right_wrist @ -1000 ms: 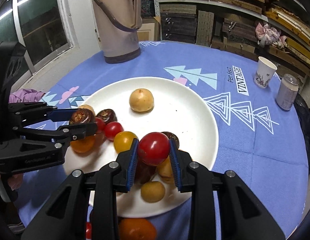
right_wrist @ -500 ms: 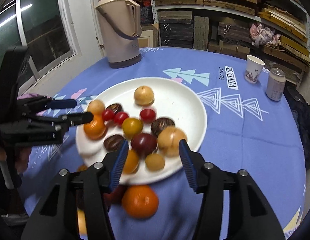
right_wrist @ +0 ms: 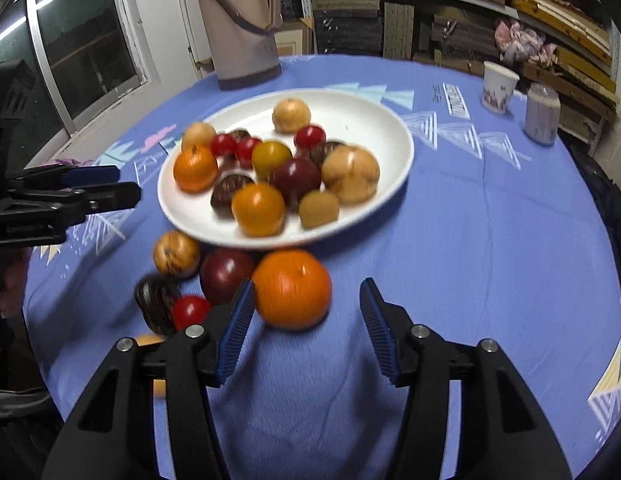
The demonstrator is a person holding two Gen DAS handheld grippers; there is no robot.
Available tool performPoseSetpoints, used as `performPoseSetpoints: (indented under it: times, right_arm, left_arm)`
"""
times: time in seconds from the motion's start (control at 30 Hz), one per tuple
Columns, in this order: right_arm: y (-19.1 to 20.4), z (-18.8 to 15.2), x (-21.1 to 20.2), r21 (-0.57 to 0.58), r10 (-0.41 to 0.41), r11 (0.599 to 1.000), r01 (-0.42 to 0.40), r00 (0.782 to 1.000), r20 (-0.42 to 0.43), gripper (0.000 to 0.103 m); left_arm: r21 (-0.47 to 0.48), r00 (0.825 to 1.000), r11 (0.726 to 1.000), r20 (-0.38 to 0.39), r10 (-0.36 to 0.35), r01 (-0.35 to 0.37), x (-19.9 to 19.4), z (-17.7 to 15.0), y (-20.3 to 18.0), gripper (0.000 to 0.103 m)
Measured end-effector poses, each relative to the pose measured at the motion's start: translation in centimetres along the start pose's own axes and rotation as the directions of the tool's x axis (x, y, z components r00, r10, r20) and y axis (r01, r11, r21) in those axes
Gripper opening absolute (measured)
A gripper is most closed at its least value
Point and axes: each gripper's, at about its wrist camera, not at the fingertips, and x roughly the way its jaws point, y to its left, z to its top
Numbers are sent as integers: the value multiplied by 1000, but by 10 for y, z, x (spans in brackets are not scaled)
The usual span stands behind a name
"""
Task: Organize fruits
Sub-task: 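Place the brown fruit and cherry tomato on the white plate, opening both grippers, then grasp a tan round fruit with the left gripper while the right grasps an orange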
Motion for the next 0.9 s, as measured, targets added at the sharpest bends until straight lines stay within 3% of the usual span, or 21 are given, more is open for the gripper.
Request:
performPoseSetpoints:
  times: [0.27,0.63,0.7,0.9]
  right_arm:
    - [3,-12,8,-11,2,1000,-2,999,-34,53]
    - [10,4,29,-51,-34,998,33,999,-20,53]
    - [8,6,30,-38,-10,999,9,1000,-23,47]
    - [-1,0,17,16,30,999,-30,1000,-2,47]
  left_arm:
    - [-26,999,999,-36,-32,32,0,-20,0,69]
    - [-30,997,999,-68,-40,38,5,-29,-2,70]
    - [-29,996,999,-73,-46,44,5,-30,-3,70]
    - [6,990,995,-96,-103,104,-2,-39,-20,70]
